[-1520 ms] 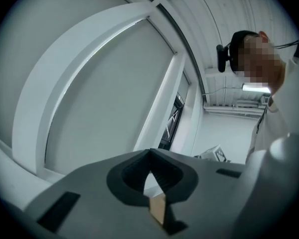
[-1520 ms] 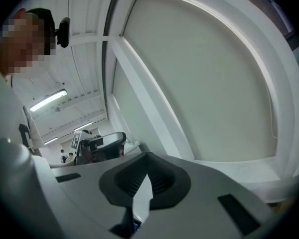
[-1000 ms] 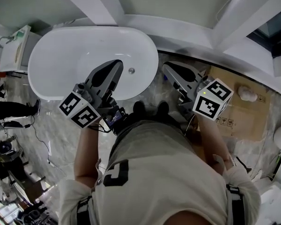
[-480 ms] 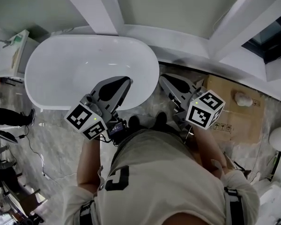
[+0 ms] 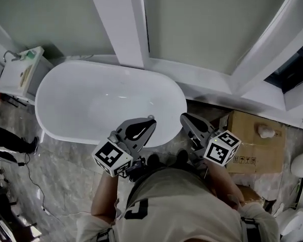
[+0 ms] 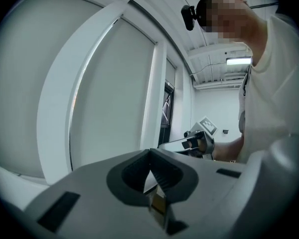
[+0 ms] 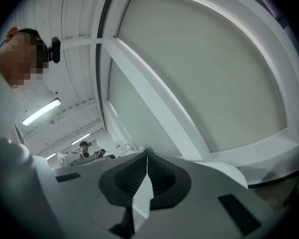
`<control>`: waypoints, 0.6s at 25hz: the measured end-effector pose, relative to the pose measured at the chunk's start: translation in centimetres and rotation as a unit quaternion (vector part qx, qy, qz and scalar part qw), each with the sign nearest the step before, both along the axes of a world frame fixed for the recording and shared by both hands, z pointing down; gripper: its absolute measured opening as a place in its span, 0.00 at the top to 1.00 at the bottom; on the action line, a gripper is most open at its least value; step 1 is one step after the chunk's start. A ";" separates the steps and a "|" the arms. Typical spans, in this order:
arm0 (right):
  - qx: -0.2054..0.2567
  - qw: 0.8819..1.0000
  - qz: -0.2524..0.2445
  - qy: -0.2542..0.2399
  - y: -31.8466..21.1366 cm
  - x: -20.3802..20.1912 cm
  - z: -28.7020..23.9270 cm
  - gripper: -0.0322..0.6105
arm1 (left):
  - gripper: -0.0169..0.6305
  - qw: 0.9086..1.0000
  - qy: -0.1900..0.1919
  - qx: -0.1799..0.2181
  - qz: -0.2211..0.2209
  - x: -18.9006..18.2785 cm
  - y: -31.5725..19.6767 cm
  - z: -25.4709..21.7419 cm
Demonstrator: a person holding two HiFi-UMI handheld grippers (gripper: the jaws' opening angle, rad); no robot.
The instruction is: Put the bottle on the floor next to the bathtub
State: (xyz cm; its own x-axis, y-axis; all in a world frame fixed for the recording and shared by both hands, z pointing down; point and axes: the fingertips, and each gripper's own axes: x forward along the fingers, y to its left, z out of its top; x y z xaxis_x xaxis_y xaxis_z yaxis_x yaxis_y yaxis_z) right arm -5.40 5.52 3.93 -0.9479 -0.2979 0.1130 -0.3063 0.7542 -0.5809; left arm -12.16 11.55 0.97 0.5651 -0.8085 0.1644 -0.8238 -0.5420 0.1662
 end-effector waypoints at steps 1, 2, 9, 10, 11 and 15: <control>-0.011 1.000 0.002 -0.010 0.4 -0.4 0.0 0.90 | 0.89 1.000 0.001 0.002 0.003 -0.5 0.3 0.0; -0.021 1.000 0.005 -0.017 0.7 -0.8 0.0 0.90 | 0.89 1.000 0.001 0.006 0.006 -1.0 0.7 -0.1; -0.029 0.999 0.013 -0.015 3.3 -3.5 -0.2 0.91 | 0.89 1.000 0.011 0.023 0.009 -4.7 3.3 -1.0; -0.027 0.999 0.014 -0.014 3.5 -3.6 -0.4 0.90 | 0.89 1.000 0.011 0.024 0.009 -4.9 3.5 -1.0; -0.024 1.000 0.013 -0.014 3.8 -3.7 -0.6 0.91 | 0.89 1.000 0.011 0.025 0.010 -5.0 3.7 -1.2; -0.010 1.000 0.007 -0.009 4.1 -3.9 -1.1 0.91 | 0.89 0.999 0.013 0.035 0.014 -4.9 3.3 -1.9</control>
State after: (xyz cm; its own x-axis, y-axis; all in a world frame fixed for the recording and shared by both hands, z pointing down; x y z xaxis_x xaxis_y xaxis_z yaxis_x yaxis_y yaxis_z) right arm -9.29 9.59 2.85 -0.9459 -0.3082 0.1009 -0.3048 0.7387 -0.6012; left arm -17.10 14.88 -0.95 0.5907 -0.8015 0.0928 -0.8043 -0.5756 0.1475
